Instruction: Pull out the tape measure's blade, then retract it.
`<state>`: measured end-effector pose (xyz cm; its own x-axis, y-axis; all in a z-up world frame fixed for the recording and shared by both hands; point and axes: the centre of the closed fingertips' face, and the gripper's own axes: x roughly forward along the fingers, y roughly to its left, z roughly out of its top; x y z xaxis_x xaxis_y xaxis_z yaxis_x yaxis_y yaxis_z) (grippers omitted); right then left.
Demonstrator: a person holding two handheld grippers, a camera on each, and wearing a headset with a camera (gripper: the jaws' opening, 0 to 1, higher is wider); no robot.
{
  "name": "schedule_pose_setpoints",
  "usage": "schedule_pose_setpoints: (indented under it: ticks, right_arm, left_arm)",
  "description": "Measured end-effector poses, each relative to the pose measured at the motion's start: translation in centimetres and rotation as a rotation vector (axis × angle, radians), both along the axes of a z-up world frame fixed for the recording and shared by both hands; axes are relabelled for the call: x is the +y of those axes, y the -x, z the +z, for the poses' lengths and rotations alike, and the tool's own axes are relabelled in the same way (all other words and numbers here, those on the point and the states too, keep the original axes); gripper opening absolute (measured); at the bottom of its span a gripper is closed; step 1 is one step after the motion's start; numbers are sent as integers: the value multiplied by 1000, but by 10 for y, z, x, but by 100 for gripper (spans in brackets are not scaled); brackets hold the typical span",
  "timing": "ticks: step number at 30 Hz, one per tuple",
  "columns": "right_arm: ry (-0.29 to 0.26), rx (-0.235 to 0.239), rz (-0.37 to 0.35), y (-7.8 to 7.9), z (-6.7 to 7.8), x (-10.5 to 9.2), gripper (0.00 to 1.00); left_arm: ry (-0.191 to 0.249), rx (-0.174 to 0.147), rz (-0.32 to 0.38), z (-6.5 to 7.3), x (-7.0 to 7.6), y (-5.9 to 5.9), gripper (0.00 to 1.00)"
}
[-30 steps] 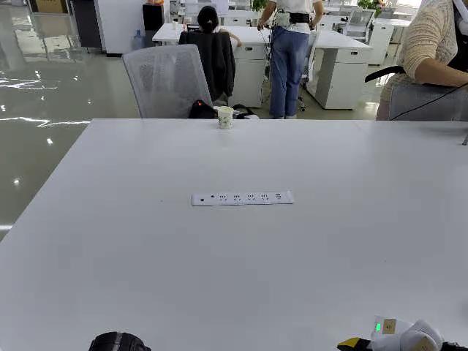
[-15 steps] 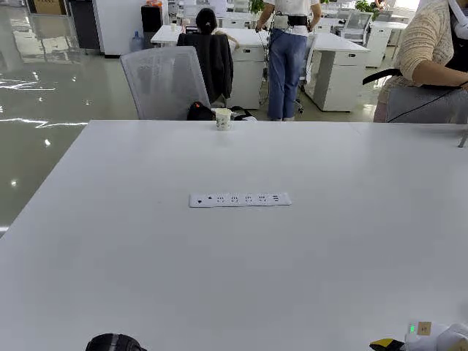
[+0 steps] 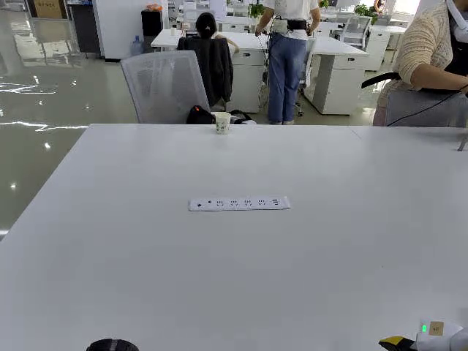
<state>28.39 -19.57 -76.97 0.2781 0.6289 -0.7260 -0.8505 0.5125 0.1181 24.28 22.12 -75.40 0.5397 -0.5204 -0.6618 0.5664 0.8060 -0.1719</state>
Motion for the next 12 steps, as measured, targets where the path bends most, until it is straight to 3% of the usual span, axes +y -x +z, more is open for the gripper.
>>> schedule_pose_setpoints:
  ticks: [7,12]
  right_arm:
    - [-1,14,9,5,-2,5,99]
    - [0,-3,3,-4,7,1,99]
  left_arm:
    - [1,12,-10,-3,-1,4,99]
    - [-2,11,-9,-3,0,3,99]
